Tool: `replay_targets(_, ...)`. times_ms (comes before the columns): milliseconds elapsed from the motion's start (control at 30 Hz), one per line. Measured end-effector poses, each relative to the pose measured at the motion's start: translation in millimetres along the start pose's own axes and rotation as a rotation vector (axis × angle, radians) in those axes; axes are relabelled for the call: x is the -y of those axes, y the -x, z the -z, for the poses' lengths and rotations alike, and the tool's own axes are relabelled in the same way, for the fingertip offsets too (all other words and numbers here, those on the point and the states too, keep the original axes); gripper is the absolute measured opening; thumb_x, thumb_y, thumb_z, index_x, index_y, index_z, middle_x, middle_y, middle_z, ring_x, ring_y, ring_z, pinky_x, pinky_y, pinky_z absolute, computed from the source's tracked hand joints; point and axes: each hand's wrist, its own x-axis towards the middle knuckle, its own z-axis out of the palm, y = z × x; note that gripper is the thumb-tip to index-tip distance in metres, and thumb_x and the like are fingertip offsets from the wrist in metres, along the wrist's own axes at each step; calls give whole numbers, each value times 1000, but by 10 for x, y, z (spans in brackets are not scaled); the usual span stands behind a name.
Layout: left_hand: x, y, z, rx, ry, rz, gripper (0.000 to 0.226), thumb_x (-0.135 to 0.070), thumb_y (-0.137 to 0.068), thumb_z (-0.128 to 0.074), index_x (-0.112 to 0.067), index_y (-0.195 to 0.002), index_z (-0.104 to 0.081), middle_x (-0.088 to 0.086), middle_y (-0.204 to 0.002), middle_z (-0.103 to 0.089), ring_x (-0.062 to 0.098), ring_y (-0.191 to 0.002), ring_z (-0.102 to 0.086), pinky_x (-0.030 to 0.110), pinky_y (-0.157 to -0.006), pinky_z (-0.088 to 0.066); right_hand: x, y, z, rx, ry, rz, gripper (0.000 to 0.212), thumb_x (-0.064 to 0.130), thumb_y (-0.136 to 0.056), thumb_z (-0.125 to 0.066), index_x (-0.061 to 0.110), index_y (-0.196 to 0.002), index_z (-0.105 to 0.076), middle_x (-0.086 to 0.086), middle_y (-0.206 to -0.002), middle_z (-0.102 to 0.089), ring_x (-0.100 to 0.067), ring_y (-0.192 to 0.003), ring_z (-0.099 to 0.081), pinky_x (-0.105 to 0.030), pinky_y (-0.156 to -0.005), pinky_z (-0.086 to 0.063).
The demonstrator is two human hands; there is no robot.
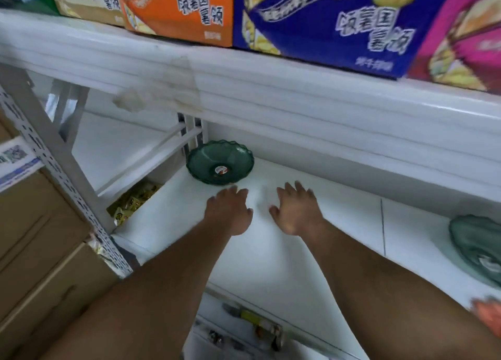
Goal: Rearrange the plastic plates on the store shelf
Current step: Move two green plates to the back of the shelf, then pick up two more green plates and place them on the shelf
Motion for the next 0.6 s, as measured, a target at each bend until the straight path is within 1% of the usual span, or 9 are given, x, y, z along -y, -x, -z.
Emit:
replay_targets(67,-232,162,4,27,-98,-38,62,-47,-96,-40,-22,-152,-26,7,-161,-26,28,-144,-31,47,-113,-31,-151,284,23,50,11,0,71,54,-98,-27,14,-157,-20,-11,-167,-15,-33,-153,-7,-52,-122,-11)
replay_targets(133,-437,305,19,35,-135,-57,62,-47,-96,-39,-22,-152,-26,6,-161,-25,29,-144,-31,48,-113,-31,-297,546,42,69,2,-14,73,55,-99,-25,13,-158,-17,-11,-167,-12,-32,-154,-3,-51,-122,-8)
replay_targets(267,-835,522,-20,44,-156,-121,63,-48,-96,-38,-21,-153,-26,6,-161,-25,29,-144,-30,47,-114,-31,-551,1021,69,43,-53,-80,73,56,-99,-27,13,-157,-19,-10,-167,-14,-31,-154,-5,-51,-122,-9)
replay_targets(400,-1228,686,-58,37,-135,-219,64,-48,-95,-40,-23,-153,-26,4,-160,-27,28,-144,-30,44,-113,-31,-782,1496,65,45,-116,-194,74,56,-99,-28,12,-157,-17,-11,-167,-15,-30,-154,-7,-51,-123,-10)
replay_targets(500,-1487,771,-97,36,-102,-309,63,-47,-95,-40,-24,-152,-27,2,-160,-29,24,-144,-30,40,-111,-31,-936,1818,68,30,-157,-297,73,56,-99,-29,12,-156,-21,-11,-165,-20,-30,-153,-11,-50,-122,-14)
replay_targets(600,-1728,881,-175,67,-66,-396,63,-46,-96,-40,-24,-153,-27,1,-160,-28,23,-145,-28,39,-111,-30,-1064,2137,79,34,-162,-395,72,56,-98,-30,11,-154,-26,-11,-163,-26,-30,-152,-16,-50,-120,-18)
